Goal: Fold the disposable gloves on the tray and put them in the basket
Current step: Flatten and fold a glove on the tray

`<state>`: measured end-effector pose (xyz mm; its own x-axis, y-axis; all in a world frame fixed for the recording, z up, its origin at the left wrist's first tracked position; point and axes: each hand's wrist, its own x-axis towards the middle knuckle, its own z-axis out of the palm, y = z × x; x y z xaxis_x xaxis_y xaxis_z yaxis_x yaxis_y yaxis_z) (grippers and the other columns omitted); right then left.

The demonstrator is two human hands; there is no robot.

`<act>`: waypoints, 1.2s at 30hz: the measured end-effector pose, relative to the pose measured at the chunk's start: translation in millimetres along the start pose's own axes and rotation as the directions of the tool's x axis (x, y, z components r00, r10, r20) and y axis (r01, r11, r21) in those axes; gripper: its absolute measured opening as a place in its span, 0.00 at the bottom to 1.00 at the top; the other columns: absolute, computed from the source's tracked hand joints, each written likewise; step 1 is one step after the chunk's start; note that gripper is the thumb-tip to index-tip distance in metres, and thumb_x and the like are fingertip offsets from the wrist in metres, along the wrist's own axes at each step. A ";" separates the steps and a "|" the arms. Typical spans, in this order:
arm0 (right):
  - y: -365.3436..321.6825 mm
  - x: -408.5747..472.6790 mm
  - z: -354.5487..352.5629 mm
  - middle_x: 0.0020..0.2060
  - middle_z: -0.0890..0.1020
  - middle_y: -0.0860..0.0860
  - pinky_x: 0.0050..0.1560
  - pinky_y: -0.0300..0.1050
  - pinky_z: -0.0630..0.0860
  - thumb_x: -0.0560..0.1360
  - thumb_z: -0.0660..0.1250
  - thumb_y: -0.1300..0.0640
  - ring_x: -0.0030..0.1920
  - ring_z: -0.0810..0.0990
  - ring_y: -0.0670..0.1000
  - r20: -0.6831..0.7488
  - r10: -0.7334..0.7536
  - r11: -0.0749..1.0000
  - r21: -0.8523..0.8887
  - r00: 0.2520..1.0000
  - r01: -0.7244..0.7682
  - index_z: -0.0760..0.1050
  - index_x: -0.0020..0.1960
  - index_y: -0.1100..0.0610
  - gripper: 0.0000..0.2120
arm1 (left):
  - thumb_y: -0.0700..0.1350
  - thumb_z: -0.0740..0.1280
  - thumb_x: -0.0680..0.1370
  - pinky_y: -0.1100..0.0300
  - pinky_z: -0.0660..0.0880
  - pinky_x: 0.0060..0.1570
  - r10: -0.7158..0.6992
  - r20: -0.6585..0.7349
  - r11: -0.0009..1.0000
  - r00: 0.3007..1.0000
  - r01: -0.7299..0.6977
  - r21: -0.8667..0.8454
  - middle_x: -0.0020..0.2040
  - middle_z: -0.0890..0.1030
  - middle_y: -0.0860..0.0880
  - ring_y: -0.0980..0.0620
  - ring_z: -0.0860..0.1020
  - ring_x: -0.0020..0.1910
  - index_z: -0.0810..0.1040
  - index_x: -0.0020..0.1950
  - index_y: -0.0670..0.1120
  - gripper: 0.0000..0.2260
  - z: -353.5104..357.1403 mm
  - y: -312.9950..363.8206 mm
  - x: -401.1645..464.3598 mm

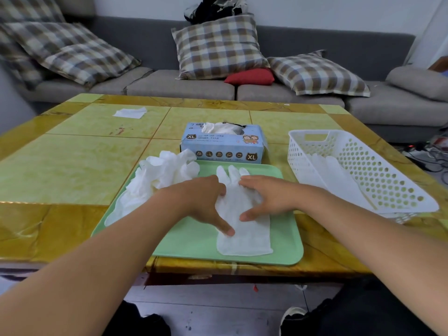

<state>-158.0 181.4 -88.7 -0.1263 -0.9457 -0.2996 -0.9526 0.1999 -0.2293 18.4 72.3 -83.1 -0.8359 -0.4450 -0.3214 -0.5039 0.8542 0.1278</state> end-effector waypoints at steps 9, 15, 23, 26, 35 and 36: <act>-40.7 25.3 -12.5 0.65 0.80 0.47 0.62 0.49 0.75 0.76 0.71 0.41 0.64 0.78 0.49 -0.404 -0.034 0.981 0.160 0.914 0.107 0.77 0.67 0.50 0.24 | 0.58 0.78 0.69 0.58 0.74 0.55 -0.165 -0.527 0.940 0.834 -0.029 -0.340 0.60 0.81 0.52 0.52 0.78 0.57 0.79 0.63 0.52 0.25 -39.9 -63.1 -35.2; -99.8 63.6 -2.6 0.71 0.75 0.50 0.70 0.49 0.68 0.83 0.65 0.51 0.71 0.72 0.52 -0.440 -0.162 0.955 0.157 0.883 0.253 0.73 0.73 0.51 0.19 | 0.61 0.81 0.63 0.60 0.58 0.71 -0.188 -0.125 0.944 0.974 0.145 -0.296 0.80 0.56 0.58 0.55 0.59 0.78 0.57 0.81 0.57 0.52 -17.2 -115.2 -65.1; -97.4 63.7 12.7 0.45 0.86 0.48 0.49 0.45 0.76 0.77 0.73 0.58 0.42 0.78 0.46 -0.512 -0.130 0.956 0.162 0.849 0.244 0.87 0.50 0.55 0.05 | 0.54 0.78 0.71 0.61 0.65 0.61 -0.167 -0.151 0.935 0.974 0.108 -0.338 0.72 0.71 0.55 0.53 0.71 0.67 0.66 0.77 0.55 0.38 -4.3 -120.0 -53.7; -87.9 60.8 8.1 0.42 0.85 0.46 0.51 0.49 0.78 0.74 0.75 0.58 0.43 0.81 0.48 -0.559 -0.107 0.931 0.235 0.822 0.280 0.86 0.45 0.53 0.01 | 0.53 0.78 0.72 0.59 0.68 0.57 -0.151 -0.170 0.937 0.974 0.086 -0.338 0.64 0.73 0.57 0.54 0.73 0.60 0.69 0.75 0.55 0.33 -5.7 -119.6 -51.6; -81.7 37.7 -24.9 0.36 0.85 0.49 0.41 0.42 0.81 0.79 0.69 0.65 0.36 0.83 0.46 -0.581 0.266 0.329 0.805 0.769 0.494 0.81 0.44 0.58 0.06 | 0.54 0.72 0.68 0.50 0.78 0.46 -0.127 -0.190 0.935 0.973 0.054 -0.350 0.43 0.82 0.51 0.47 0.80 0.44 0.80 0.48 0.51 0.12 -1.3 -126.9 -41.0; -81.2 33.4 -30.4 0.36 0.85 0.49 0.38 0.42 0.80 0.79 0.69 0.65 0.35 0.83 0.47 -0.549 0.299 0.250 0.835 0.781 0.491 0.81 0.45 0.58 0.06 | 0.53 0.71 0.68 0.50 0.77 0.46 -0.128 -0.201 0.936 0.971 0.051 -0.347 0.43 0.82 0.50 0.46 0.80 0.44 0.80 0.47 0.50 0.12 -1.4 -126.2 -40.8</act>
<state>-93.2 125.8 -52.0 -0.5352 -0.8193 0.2056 -0.0690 -0.2001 -0.9773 115.7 -17.7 -84.7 -0.7913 -0.5951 -0.1402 -0.5903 0.6839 0.4287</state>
